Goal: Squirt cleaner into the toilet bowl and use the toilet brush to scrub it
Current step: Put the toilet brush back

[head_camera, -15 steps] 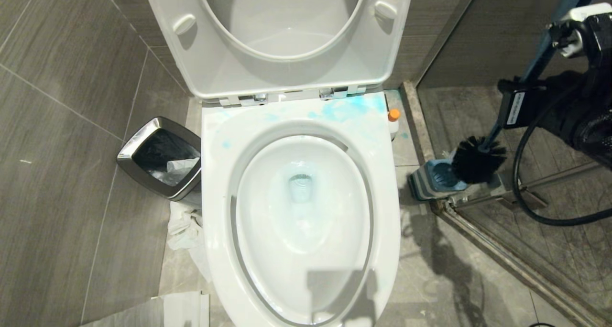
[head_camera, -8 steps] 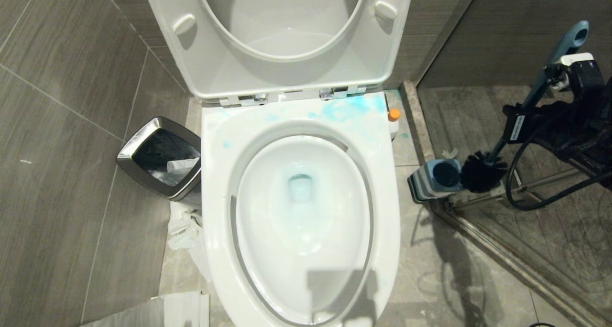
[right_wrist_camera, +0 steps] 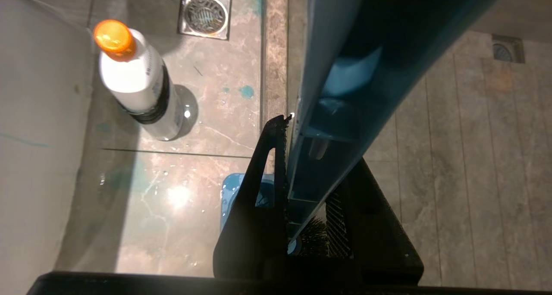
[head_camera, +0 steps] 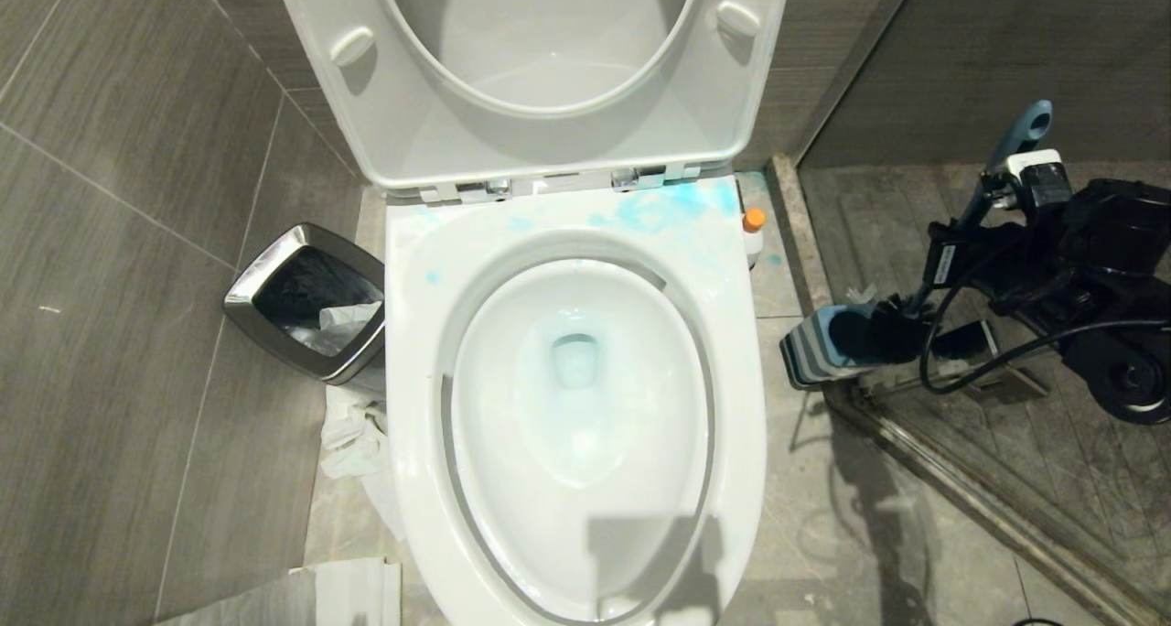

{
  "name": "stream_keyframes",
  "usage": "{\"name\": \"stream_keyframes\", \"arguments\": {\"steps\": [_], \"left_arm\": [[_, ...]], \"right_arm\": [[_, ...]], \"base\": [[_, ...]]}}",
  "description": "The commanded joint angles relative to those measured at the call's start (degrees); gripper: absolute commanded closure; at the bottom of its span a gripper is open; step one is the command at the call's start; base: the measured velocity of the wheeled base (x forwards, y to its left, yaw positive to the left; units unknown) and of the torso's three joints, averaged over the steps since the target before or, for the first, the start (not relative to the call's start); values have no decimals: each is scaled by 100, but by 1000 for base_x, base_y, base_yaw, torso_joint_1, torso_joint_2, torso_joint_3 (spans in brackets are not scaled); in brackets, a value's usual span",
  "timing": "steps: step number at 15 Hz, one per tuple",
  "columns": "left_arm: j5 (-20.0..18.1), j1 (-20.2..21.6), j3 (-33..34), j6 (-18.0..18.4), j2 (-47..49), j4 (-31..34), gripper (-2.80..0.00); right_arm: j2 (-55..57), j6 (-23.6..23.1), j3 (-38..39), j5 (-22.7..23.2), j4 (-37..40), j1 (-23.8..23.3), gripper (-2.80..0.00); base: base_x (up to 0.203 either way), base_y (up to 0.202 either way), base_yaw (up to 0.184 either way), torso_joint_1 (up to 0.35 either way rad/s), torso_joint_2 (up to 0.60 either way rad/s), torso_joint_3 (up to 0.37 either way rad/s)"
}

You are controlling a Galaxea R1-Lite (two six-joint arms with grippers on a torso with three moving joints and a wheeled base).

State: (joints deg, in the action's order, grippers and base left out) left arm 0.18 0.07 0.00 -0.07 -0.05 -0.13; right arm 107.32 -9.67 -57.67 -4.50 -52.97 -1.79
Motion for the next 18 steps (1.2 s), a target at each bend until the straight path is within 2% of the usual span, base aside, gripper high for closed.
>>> {"name": "stream_keyframes", "arguments": {"steps": [1,11,16,18], "left_arm": [[0,1,0,-1,5,-4,0],[0,1,0,-1,5,-4,0],[0,1,0,-1,5,4,0],[0,1,0,-1,5,-4,0]], "right_arm": [[495,-3,-281,1,-35,-34,0],[1409,0,-1009,10,-42,-139,0],[1751,-8,-1903,8,-209,-134,0],[1711,0,-1967,35,-196,-118,0]], "base": [[0,0,0,0,0,0],[0,0,0,0,0,0],[0,0,0,0,0,0],[0,0,0,0,0,0]]}}
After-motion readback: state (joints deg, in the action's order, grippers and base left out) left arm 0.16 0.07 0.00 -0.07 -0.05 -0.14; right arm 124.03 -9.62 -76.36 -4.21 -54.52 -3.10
